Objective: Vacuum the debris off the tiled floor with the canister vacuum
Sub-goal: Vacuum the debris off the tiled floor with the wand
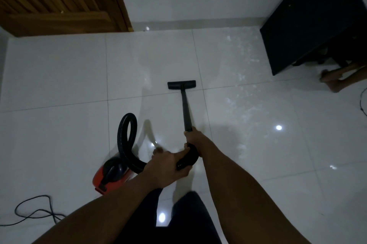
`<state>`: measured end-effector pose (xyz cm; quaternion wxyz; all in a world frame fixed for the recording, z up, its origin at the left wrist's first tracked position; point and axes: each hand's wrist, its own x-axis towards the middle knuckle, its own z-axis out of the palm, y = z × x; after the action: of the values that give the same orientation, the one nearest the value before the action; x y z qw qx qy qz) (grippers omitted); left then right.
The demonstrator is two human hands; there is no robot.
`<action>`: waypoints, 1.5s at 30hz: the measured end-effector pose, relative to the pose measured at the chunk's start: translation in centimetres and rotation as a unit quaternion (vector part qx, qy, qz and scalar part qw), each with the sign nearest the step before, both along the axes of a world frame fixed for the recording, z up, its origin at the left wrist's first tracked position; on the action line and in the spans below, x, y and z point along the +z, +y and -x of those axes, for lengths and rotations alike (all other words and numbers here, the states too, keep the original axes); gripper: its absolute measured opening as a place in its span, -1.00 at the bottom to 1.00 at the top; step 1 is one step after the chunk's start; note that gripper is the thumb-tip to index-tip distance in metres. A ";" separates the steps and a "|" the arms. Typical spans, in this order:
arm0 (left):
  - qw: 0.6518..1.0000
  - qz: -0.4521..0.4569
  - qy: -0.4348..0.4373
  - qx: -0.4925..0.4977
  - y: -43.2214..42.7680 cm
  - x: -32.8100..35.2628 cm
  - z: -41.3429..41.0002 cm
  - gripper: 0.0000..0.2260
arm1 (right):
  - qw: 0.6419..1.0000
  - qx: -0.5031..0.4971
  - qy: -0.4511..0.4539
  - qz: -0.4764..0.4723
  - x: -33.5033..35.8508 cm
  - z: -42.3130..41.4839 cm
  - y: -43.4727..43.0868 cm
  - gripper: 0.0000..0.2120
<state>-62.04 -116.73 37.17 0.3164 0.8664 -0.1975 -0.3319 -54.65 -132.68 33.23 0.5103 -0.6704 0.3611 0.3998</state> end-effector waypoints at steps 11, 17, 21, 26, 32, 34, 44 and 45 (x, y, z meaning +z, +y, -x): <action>0.996 0.009 -0.033 -0.083 -3.3 1.3 14.9 -0.54 | 0.995 -0.085 -0.035 -0.047 1.2 17.8 -4.0 -0.77; 0.989 -0.030 -0.057 -0.133 -1.8 1.8 22.9 -0.38 | 0.985 -0.160 -0.049 -0.032 1.5 27.1 -3.4 -0.68; 0.982 -0.024 -0.066 -0.176 -0.8 2.4 26.2 -0.37 | 0.975 -0.214 -0.055 -0.023 1.8 32.1 -2.6 -0.64; 0.966 -0.030 -0.077 -0.245 1.2 2.6 30.4 -0.34 | 0.963 -0.266 -0.048 0.006 1.5 38.5 -0.5 -0.62; 0.956 -0.022 -0.082 -0.282 6.9 3.2 36.8 -0.34 | 0.940 -0.342 -0.024 0.000 1.8 47.4 5.5 -0.68; 0.955 -0.025 -0.076 -0.284 8.9 3.4 38.7 -0.37 | 0.936 -0.351 -0.013 0.007 1.5 49.5 7.7 -0.66; 0.945 -0.042 -0.079 -0.316 12.9 4.1 43.3 -0.44 | 0.950 -0.299 0.033 0.086 -7.6 55.7 11.8 -0.51; 0.944 -0.044 -0.081 -0.317 12.8 4.1 43.4 -0.44 | 0.950 -0.299 0.037 0.082 -7.7 55.8 11.8 -0.54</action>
<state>-105.40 -103.91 41.30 0.1391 0.7960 -0.4719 -0.3526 -110.40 -120.91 25.57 0.5360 -0.5556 0.5954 0.2226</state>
